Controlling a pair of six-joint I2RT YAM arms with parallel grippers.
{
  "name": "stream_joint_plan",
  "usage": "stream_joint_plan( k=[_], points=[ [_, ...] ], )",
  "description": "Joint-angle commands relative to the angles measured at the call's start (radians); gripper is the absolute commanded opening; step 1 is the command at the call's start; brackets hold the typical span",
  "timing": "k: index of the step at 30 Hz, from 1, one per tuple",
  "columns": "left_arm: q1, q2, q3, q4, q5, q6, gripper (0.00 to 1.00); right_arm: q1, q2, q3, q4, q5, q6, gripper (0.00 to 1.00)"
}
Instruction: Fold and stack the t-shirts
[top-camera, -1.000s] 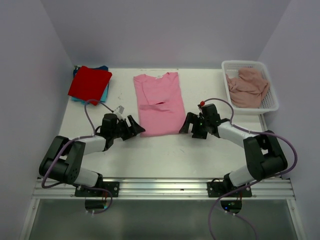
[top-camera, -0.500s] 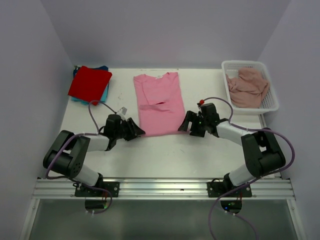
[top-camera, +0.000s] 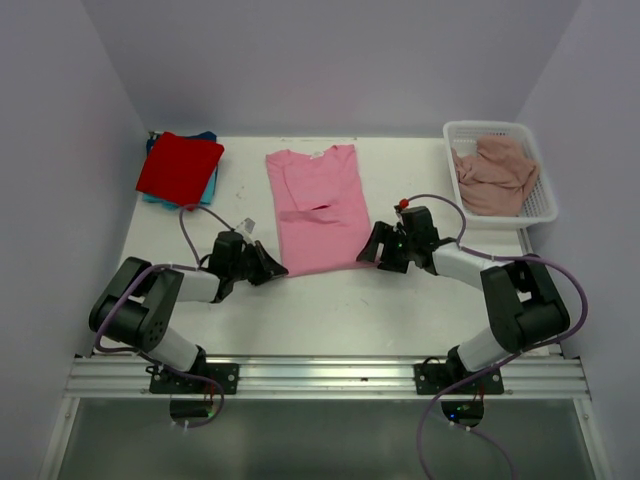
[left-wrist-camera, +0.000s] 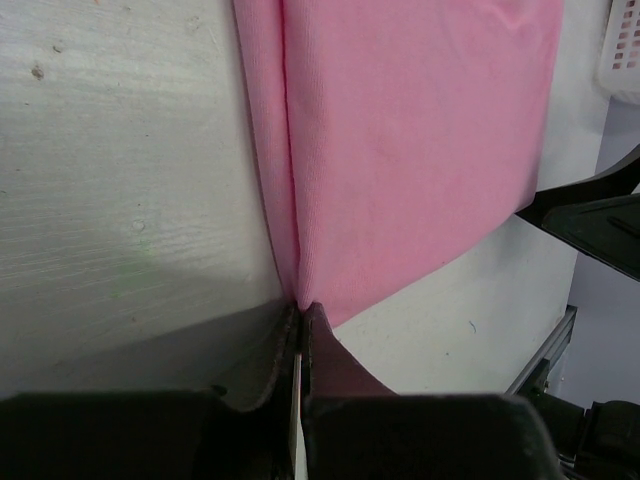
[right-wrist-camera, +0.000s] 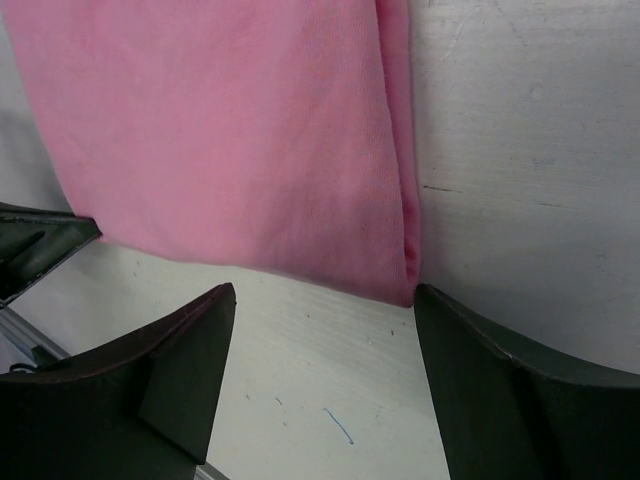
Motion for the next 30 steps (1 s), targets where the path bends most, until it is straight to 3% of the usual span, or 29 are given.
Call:
stream_joint_plan(
  k=[1,14,16,18,20,21,22,30],
  points=[
    [-0.008,0.033,-0.03,-0.088,-0.044,0.03,0.0,-0.001,0.019,-0.029,-0.027,0.016,-0.01,0.75],
    [-0.008,-0.02,-0.021,-0.099,-0.044,0.062,0.0,-0.001,0.045,-0.029,-0.013,0.015,-0.015,0.58],
    [-0.008,-0.037,-0.022,-0.111,-0.049,0.065,0.0,-0.001,0.048,-0.026,-0.013,0.015,-0.015,0.51],
    [-0.007,-0.045,-0.019,-0.122,-0.05,0.071,0.0,-0.001,0.048,-0.024,-0.012,0.012,-0.018,0.44],
    [-0.007,-0.053,-0.021,-0.133,-0.053,0.077,0.0,-0.001,0.046,-0.026,-0.009,0.012,-0.019,0.24],
    [-0.007,-0.059,-0.021,-0.137,-0.053,0.083,0.0,-0.001,0.045,-0.027,-0.009,0.01,-0.018,0.09],
    [-0.007,-0.063,-0.019,-0.147,-0.055,0.087,0.0,0.0,0.045,-0.027,-0.009,0.007,-0.021,0.02],
    [-0.007,-0.125,-0.042,-0.2,-0.05,0.133,0.0,-0.001,-0.001,-0.049,-0.021,-0.011,-0.029,0.0]
  ],
)
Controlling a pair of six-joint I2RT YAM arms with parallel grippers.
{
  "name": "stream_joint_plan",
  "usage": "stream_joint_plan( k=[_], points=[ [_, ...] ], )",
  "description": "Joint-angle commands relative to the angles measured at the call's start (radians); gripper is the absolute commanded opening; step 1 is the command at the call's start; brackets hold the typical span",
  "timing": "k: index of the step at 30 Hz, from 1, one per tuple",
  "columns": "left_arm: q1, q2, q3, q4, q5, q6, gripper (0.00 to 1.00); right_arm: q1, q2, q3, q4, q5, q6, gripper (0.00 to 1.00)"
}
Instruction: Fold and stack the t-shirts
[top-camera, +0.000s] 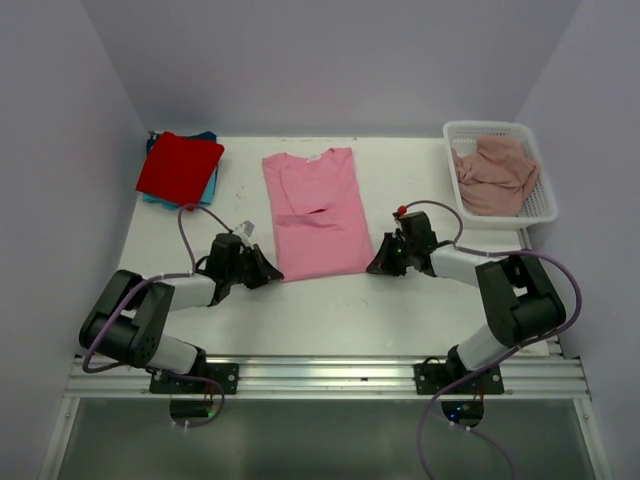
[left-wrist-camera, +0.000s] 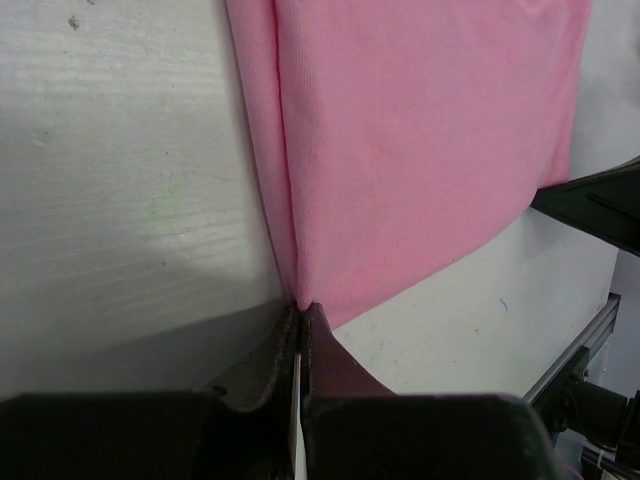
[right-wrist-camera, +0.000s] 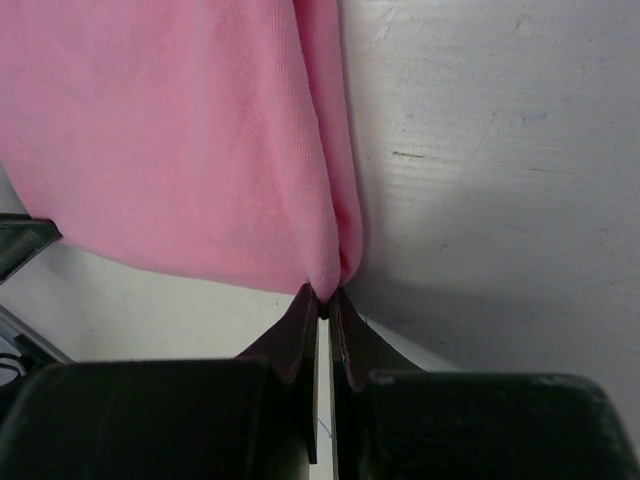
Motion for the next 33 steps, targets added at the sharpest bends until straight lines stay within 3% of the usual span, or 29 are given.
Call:
stream_joint_plan(
  k=[1,8,12,18,23,28,33],
  points=[
    [-0.006,-0.04,-0.035,-0.091,-0.024,0.062,0.0,0.001,-0.046,-0.031,-0.026,-0.008,-0.018,0.0],
    [-0.006,-0.157,-0.064,-0.18,0.012,0.087,0.0,0.028,-0.176,-0.113,-0.065,-0.043,-0.006,0.0],
    [-0.007,-0.264,-0.094,-0.27,0.029,0.096,0.0,0.155,-0.274,-0.139,-0.103,-0.014,0.004,0.0],
    [-0.027,-0.578,-0.085,-0.583,0.036,0.076,0.0,0.33,-0.382,-0.159,-0.158,0.026,0.066,0.0],
    [-0.032,-0.792,0.022,-0.779,0.019,0.042,0.0,0.4,-0.478,-0.124,-0.216,0.054,0.077,0.0],
    [-0.032,-0.817,0.113,-0.838,-0.052,0.061,0.0,0.404,-0.543,-0.026,-0.328,0.156,0.024,0.0],
    [-0.03,-0.697,0.143,-0.708,-0.127,0.117,0.0,0.4,-0.447,0.129,-0.378,0.311,-0.055,0.0]
  ],
)
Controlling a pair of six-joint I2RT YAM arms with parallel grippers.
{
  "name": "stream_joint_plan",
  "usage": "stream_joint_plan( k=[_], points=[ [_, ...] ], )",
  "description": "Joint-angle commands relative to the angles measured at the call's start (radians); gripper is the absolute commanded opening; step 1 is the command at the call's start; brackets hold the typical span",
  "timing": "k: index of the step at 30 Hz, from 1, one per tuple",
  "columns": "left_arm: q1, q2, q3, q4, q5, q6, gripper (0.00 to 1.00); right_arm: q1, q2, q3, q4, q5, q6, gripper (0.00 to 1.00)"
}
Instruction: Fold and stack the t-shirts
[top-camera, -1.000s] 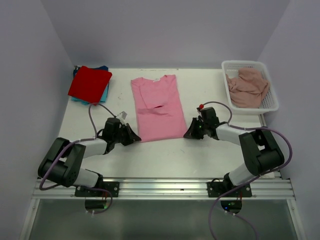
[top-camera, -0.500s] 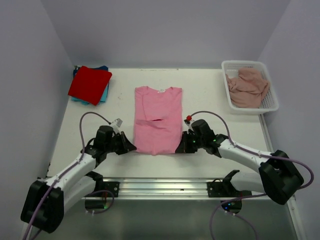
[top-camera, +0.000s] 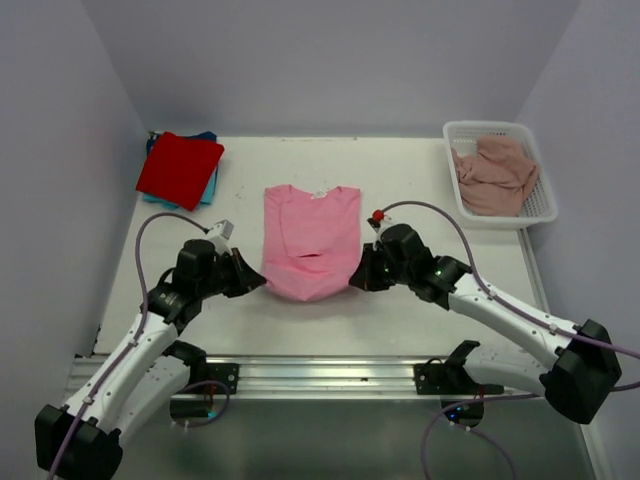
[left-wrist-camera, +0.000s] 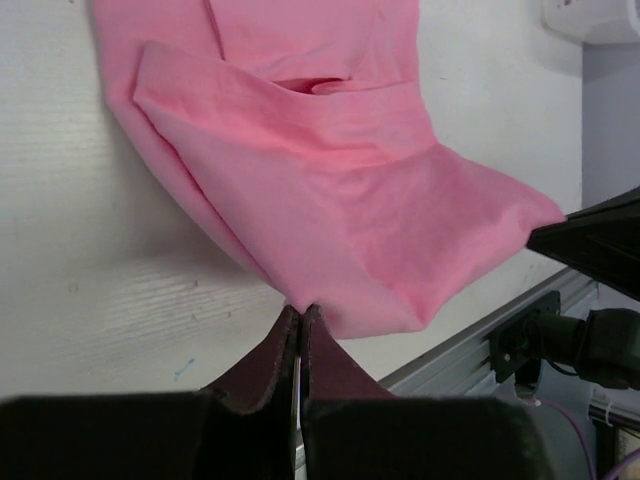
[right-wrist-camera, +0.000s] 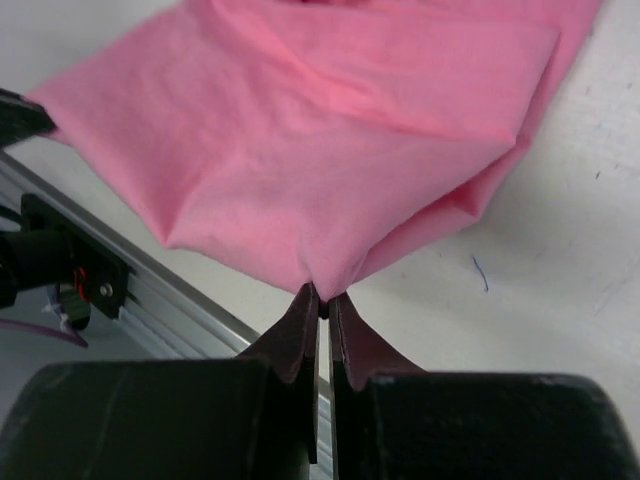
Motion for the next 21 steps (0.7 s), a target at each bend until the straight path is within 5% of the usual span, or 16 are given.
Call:
stream_joint_plan(
  k=[1,11,21],
  points=[
    [0.0,0.112,0.039,0.082,-0.079,0.054,0.0,-0.005,0.076,0.147,-0.04,0.138,-0.074,0.0],
    [0.069,0.375,0.251,0.261,-0.154,0.155,0.0,-0.136,0.303,0.375,-0.004,0.152,-0.166,0.0],
    [0.146,0.686,0.455,0.392,-0.07,0.193,0.0,-0.248,0.493,0.615,-0.027,0.144,-0.235,0.0]
  ],
)
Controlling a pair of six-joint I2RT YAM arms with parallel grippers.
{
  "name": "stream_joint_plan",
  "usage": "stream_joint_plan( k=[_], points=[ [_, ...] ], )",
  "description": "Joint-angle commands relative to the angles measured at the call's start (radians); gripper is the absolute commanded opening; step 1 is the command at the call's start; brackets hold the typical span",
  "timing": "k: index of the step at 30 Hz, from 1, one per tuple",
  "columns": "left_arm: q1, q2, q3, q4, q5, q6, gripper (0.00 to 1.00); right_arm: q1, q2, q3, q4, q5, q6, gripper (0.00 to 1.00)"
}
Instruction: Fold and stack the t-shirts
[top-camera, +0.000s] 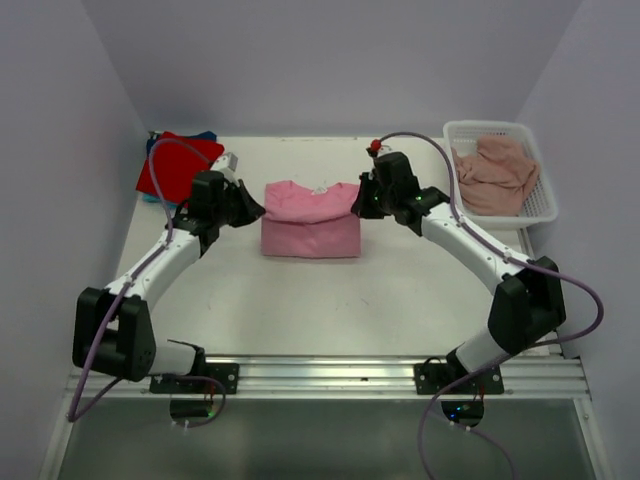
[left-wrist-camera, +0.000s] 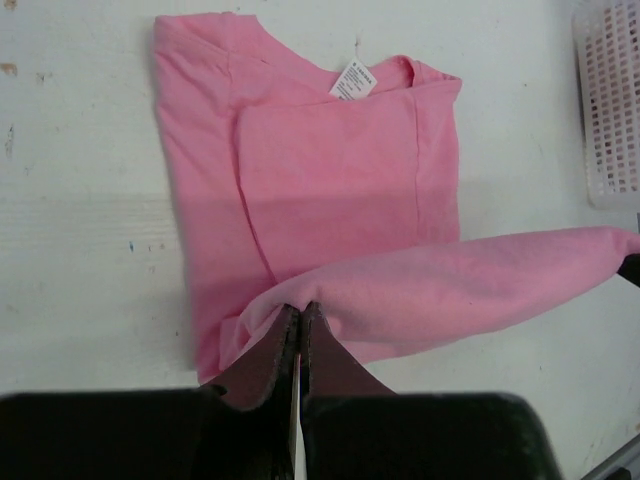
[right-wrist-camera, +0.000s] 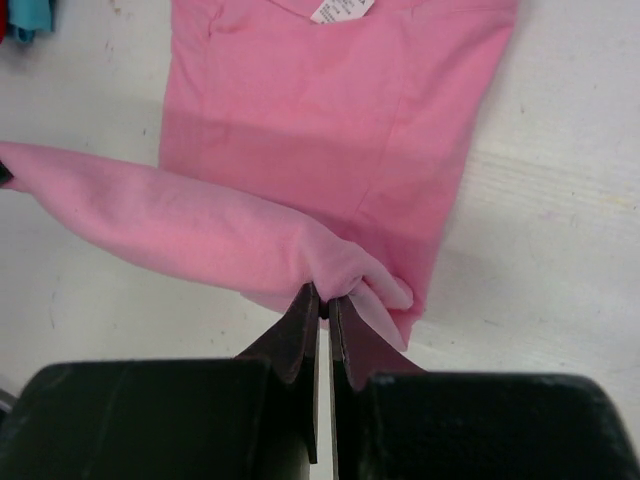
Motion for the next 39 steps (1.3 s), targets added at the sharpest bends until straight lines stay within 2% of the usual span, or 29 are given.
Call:
stream_joint_plan(
  k=[1,5,14,17,18,19,20,21,22,23,27,29,35,37,39],
  points=[
    [0.024,0.119,0.088,0.105,0.044,0.04,0.0,-0.042,0.079,0.133,0.004,0.019,-0.051,0.0],
    [0.049,0.283,0.191,0.174,0.102,0.044,0.0,-0.068,0.205,0.261,-0.022,0.004,-0.064,0.0],
    [0.107,0.644,0.573,0.185,0.197,0.024,0.0,-0.114,0.543,0.619,-0.08,0.031,-0.065,0.0],
    [0.132,0.759,0.714,0.187,0.206,0.0,0.0,-0.134,0.739,0.86,-0.137,0.1,-0.042,0.0],
    [0.139,0.815,0.784,0.19,0.211,-0.011,0.0,-0.146,0.797,1.029,-0.16,0.114,-0.03,0.0],
    [0.158,0.842,0.818,0.194,0.21,-0.024,0.0,-0.15,0.922,1.125,-0.185,0.171,-0.016,0.0],
    [0.165,0.883,0.844,0.208,0.21,-0.047,0.02,-0.154,0.972,1.216,-0.236,0.208,0.011,0.11],
    [0.176,0.897,0.884,0.217,0.205,-0.06,0.24,-0.159,1.003,1.317,-0.238,0.24,0.021,0.34],
    [0.193,0.905,0.899,0.214,0.193,-0.071,0.79,-0.163,1.011,1.316,-0.219,0.287,0.021,0.53],
    [0.199,0.899,0.898,0.228,0.187,-0.075,1.0,-0.163,0.989,1.291,-0.153,0.309,0.018,0.8],
    [0.219,0.809,0.799,0.321,0.159,-0.037,1.0,-0.163,0.801,0.964,0.05,0.337,-0.004,0.92],
    [0.224,0.775,0.748,0.384,0.179,-0.035,1.0,-0.165,0.734,0.909,0.082,0.331,-0.01,0.93],
    [0.225,0.773,0.705,0.401,0.274,-0.041,1.0,-0.162,0.621,0.694,0.186,0.234,-0.022,0.91],
    [0.225,0.771,0.662,0.435,0.309,-0.046,1.0,-0.162,0.635,0.686,0.182,0.098,-0.018,0.81],
    [0.225,0.782,0.637,0.449,0.337,-0.06,1.0,-0.176,0.676,0.748,0.168,-0.028,0.017,0.27]
  ],
)
